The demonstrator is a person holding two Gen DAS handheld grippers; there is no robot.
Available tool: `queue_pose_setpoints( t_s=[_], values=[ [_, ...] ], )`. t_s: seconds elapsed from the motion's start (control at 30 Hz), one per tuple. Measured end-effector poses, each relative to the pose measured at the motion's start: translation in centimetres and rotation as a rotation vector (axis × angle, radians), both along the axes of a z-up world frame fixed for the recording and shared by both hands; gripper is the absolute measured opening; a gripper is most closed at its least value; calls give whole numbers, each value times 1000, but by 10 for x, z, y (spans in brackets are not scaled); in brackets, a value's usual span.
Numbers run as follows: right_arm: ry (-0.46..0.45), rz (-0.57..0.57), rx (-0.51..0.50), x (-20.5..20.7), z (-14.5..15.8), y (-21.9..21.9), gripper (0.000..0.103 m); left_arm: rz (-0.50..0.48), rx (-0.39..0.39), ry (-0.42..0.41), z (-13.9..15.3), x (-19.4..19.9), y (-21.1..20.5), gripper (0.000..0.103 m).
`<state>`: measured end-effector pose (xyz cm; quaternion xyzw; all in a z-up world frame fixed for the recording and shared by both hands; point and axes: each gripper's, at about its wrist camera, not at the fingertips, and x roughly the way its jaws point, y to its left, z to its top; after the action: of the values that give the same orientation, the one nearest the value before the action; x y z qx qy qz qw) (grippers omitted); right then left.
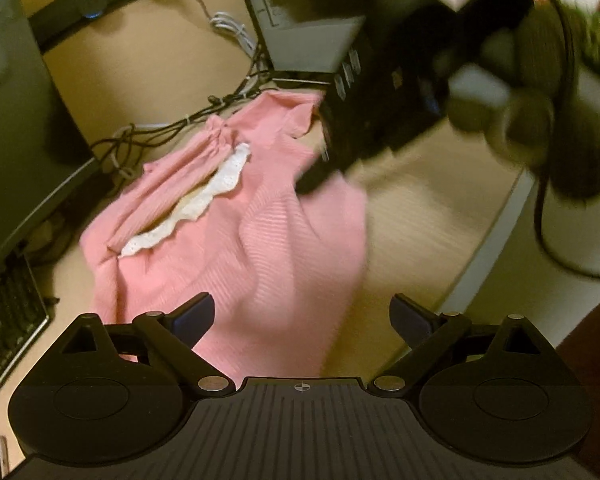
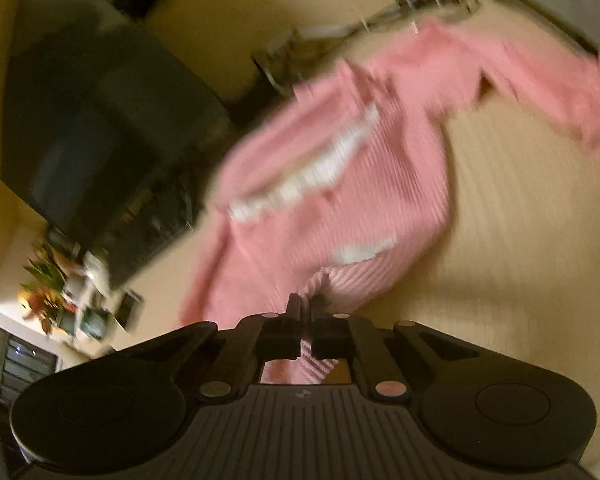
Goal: Fold clothes
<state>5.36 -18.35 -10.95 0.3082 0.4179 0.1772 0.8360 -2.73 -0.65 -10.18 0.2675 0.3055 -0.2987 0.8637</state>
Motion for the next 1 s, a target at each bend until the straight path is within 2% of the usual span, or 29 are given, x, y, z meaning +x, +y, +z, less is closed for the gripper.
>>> queue_pose_setpoints(
  t_s=[0.13, 0.17, 0.2, 0.27, 0.33, 0.37, 0.43, 0.47, 0.5, 0.57, 0.67, 0.77, 0.83, 0.87, 0.93, 0.97, 1.0],
  values=[
    [-38, -8, 11, 3, 21, -9, 3, -8, 68, -65, -10, 15, -12, 96],
    [-43, -7, 6, 4, 24, -10, 3, -7, 88, -88, -11, 21, -14, 79],
    [-47, -1, -14, 3, 27, -10, 3, -3, 104, -96, -12, 29, -14, 45],
    [-70, 9, -88, 1, 34, -9, 4, 28, 76, -37, -6, 53, -6, 18],
    [-130, 1, -211, -7, 45, -7, 5, 78, -19, 32, 9, 78, 7, 16],
    [-169, -2, -283, -12, 51, -6, 9, 111, -69, 54, 18, 90, 15, 13],
    [-254, -10, -452, -28, 59, -1, 32, 171, -174, 103, 35, 113, 29, 12],
    [-295, -10, -533, -36, 61, 2, 50, 190, -223, 125, 43, 123, 36, 12],
    [-330, 5, -595, -43, 62, 7, 57, 205, -263, 140, 50, 131, 40, 11],
    [-383, 50, -674, -56, 60, 19, 60, 223, -293, 139, 61, 141, 43, 11],
    [-441, 118, -736, -65, 51, 49, 72, 210, -279, 123, 68, 147, 34, 11],
    [-507, 191, -843, -60, 33, 98, 77, 185, -255, 104, 72, 145, 22, 12],
    [-535, 202, -967, -47, 17, 129, 78, 173, -231, 79, 71, 137, 15, 13],
    [-541, 197, -1030, -37, 7, 137, 77, 179, -222, 68, 70, 133, 17, 17],
    [-515, 162, -1096, -16, -1, 136, 58, 207, -186, 49, 60, 119, 28, 28],
    [-479, 131, -1086, -5, 4, 126, 38, 222, -165, 40, 54, 112, 35, 44],
    [-455, 90, -1053, 2, 15, 112, 33, 238, -144, 32, 47, 106, 42, 59]
  ],
)
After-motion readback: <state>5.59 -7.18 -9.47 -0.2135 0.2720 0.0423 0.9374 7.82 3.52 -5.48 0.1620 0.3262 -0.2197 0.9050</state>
